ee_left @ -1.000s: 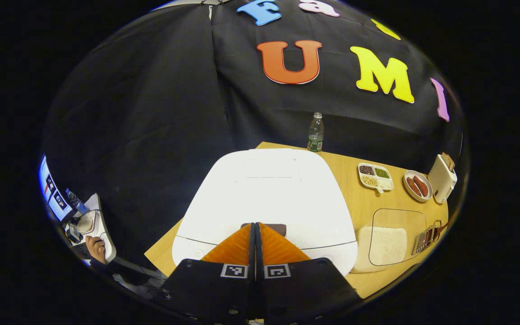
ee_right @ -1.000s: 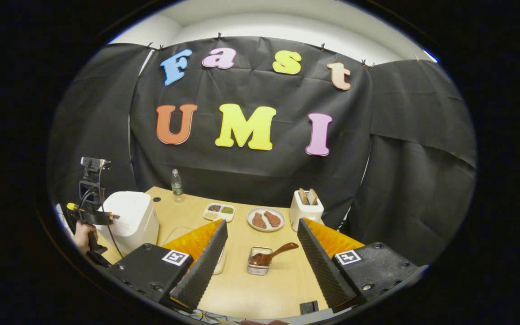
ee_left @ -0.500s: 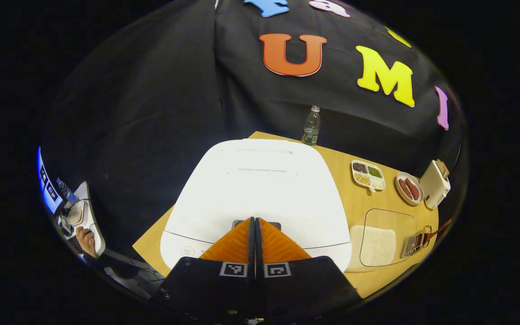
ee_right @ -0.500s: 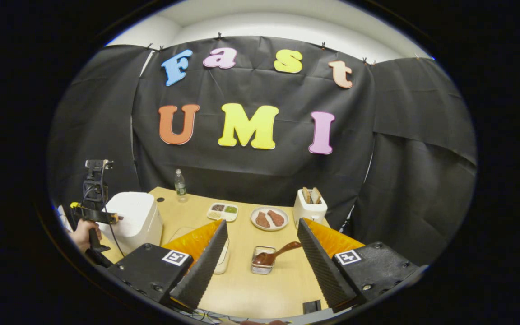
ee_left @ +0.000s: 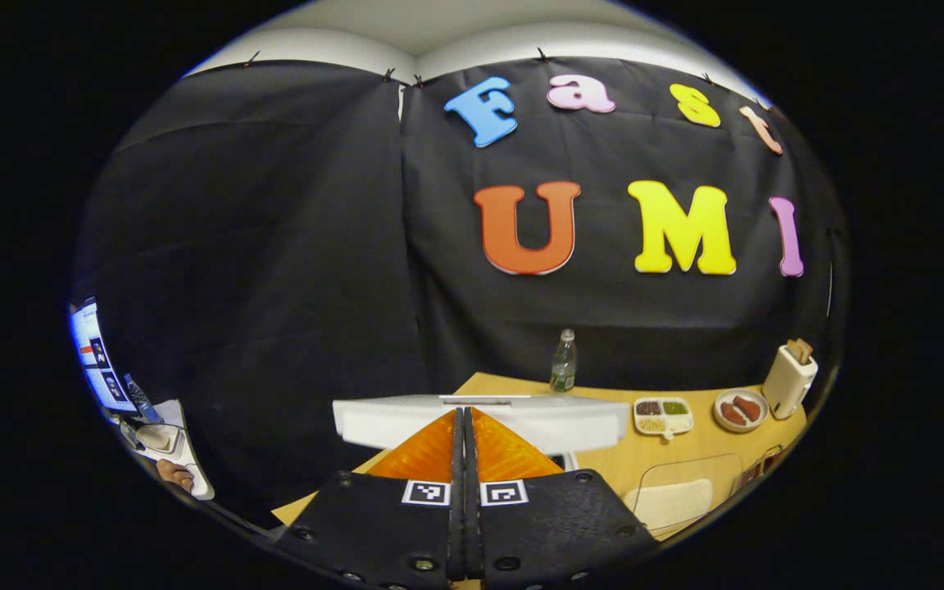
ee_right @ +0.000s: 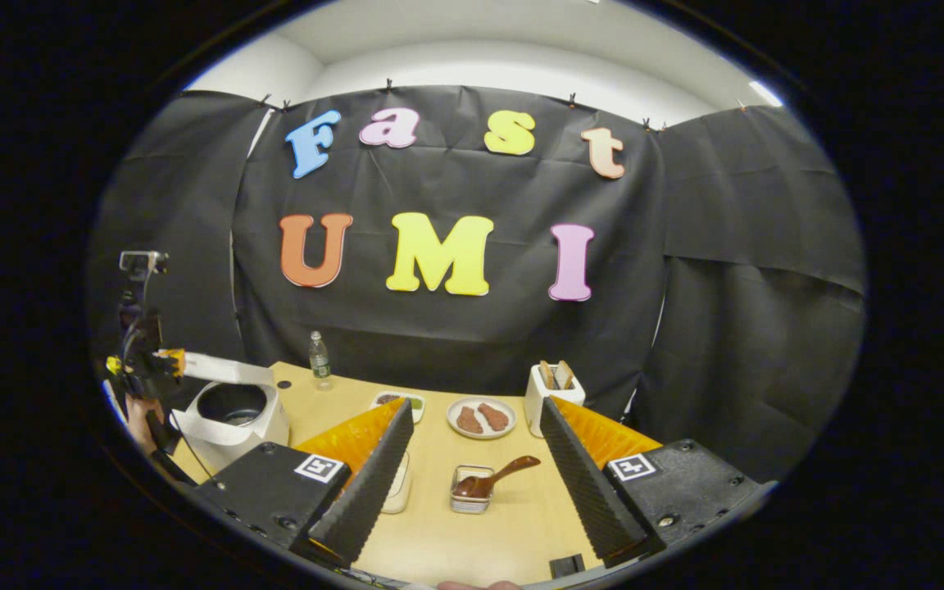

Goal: Close the left gripper, press the button to open the rice cooker; take a wooden spoon from the chopstick holder with the right hand, scoop a spoonful of rice and pour it into the rice cooker, then put the wooden spoon back into the chopstick holder.

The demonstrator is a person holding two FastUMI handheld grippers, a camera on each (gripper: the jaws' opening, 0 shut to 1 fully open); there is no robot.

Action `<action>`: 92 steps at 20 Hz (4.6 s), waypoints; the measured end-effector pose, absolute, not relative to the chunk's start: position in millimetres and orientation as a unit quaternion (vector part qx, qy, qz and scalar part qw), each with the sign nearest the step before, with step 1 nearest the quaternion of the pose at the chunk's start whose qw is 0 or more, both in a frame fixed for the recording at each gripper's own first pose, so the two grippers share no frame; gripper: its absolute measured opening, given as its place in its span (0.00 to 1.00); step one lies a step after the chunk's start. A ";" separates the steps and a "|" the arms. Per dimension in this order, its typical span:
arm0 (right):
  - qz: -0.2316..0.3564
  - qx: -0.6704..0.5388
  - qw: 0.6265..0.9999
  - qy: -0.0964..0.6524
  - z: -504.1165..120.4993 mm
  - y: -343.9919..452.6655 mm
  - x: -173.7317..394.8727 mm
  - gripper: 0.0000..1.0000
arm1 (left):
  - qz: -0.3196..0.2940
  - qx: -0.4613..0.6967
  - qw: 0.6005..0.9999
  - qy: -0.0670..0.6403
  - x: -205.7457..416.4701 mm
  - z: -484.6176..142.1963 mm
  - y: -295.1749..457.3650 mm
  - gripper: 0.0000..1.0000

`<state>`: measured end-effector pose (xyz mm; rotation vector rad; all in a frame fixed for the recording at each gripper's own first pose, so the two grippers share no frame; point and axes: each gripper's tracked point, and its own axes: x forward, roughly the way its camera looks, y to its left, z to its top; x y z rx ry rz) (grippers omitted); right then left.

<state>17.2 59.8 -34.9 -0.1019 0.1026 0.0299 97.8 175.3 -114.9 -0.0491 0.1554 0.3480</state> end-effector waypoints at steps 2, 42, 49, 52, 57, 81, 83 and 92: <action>0.009 -0.052 0.998 0.043 -32.2 58.2 17.1 1.00 | 0.164 -0.017 0.985 0.053 88.6 -91.7 169.1 0.00; -0.057 0.114 0.985 0.115 -284.1 -11.9 175.7 1.00 | 0.028 0.053 0.998 -0.036 17.5 -32.7 62.1 0.95; -0.038 0.120 0.986 0.110 -294.7 -5.8 229.4 0.96 | 0.036 0.029 0.999 -0.007 28.6 -56.8 64.4 0.95; -0.029 0.127 0.985 0.108 -294.0 -5.3 242.3 0.90 | 0.044 0.023 0.999 -0.003 31.9 -60.1 69.3 0.95; -0.040 0.125 0.986 0.102 -293.0 -14.3 252.8 0.67 | 0.048 0.036 0.998 -0.001 31.1 -63.5 70.3 0.95; 0.030 -0.020 0.999 -0.001 -97.8 80.4 198.6 0.30 | 0.110 0.028 0.993 0.025 10.8 -78.2 137.7 0.95; 0.050 -0.021 0.999 -0.004 -89.7 102.5 195.5 0.30 | 0.116 0.033 0.992 0.023 7.0 -77.8 142.9 0.95; 0.063 -0.018 0.998 0.003 -129.5 197.6 198.6 0.30 | 0.073 0.025 0.996 0.037 17.7 -103.0 166.7 0.95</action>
